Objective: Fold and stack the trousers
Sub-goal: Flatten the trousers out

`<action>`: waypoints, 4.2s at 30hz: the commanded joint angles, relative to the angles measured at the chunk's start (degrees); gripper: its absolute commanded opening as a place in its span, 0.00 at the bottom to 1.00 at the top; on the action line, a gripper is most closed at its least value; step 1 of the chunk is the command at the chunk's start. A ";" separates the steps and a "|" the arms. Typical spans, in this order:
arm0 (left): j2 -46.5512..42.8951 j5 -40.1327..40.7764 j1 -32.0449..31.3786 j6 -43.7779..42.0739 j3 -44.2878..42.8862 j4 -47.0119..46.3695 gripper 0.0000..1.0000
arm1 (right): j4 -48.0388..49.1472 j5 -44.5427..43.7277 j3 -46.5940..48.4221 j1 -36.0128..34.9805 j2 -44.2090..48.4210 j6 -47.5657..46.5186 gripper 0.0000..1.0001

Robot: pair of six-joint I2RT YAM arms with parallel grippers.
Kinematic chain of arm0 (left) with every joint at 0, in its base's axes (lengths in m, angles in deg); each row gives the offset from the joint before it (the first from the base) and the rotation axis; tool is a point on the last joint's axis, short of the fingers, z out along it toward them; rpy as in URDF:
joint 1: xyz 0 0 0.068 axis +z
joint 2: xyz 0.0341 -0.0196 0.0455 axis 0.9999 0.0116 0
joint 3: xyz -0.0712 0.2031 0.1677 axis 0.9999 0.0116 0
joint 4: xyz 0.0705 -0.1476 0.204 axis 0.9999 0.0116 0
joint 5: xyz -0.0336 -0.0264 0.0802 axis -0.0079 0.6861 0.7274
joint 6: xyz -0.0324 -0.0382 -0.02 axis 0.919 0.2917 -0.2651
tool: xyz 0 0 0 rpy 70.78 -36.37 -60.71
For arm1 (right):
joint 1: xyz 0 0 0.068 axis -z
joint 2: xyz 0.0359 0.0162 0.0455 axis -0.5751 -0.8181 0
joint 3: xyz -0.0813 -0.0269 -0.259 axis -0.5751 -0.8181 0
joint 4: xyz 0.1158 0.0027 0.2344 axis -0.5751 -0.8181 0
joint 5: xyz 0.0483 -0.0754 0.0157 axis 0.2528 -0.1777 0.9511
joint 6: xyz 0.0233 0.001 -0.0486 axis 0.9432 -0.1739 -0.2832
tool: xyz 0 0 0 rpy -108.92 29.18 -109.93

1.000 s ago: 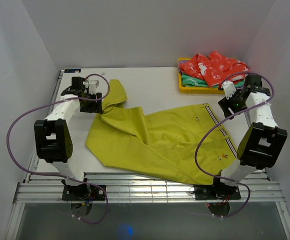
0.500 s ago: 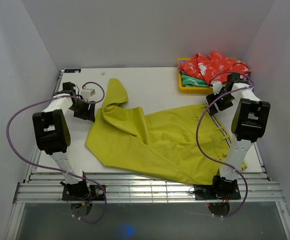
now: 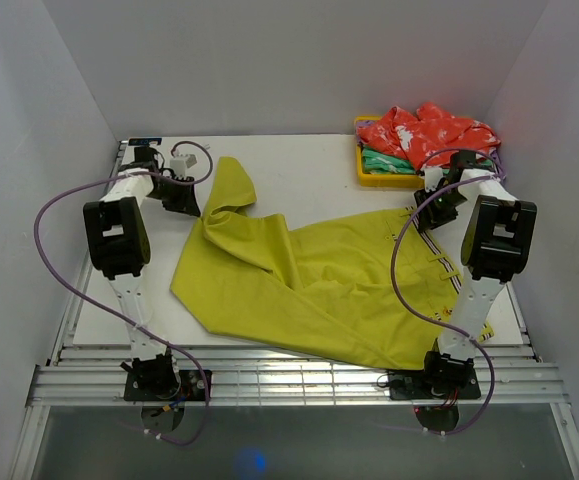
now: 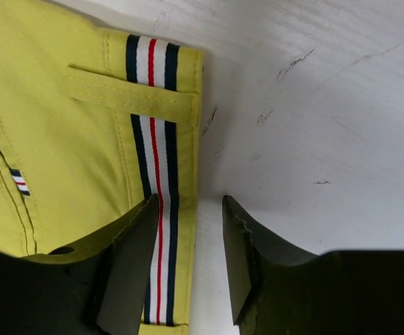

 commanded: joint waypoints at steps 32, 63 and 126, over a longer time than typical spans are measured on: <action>-5.78 -4.94 0.78 -4.27 -16.57 5.45 0.00 | -2.11 2.90 7.06 11.43 2.10 1.85 0.08; -67.75 -2.28 13.78 -56.32 50.11 17.56 0.90 | -6.06 1.22 0.30 20.93 10.62 -12.04 0.25; -30.75 37.24 -19.96 9.08 31.33 1.58 0.66 | -0.70 -2.55 -24.31 9.68 17.66 -8.43 0.46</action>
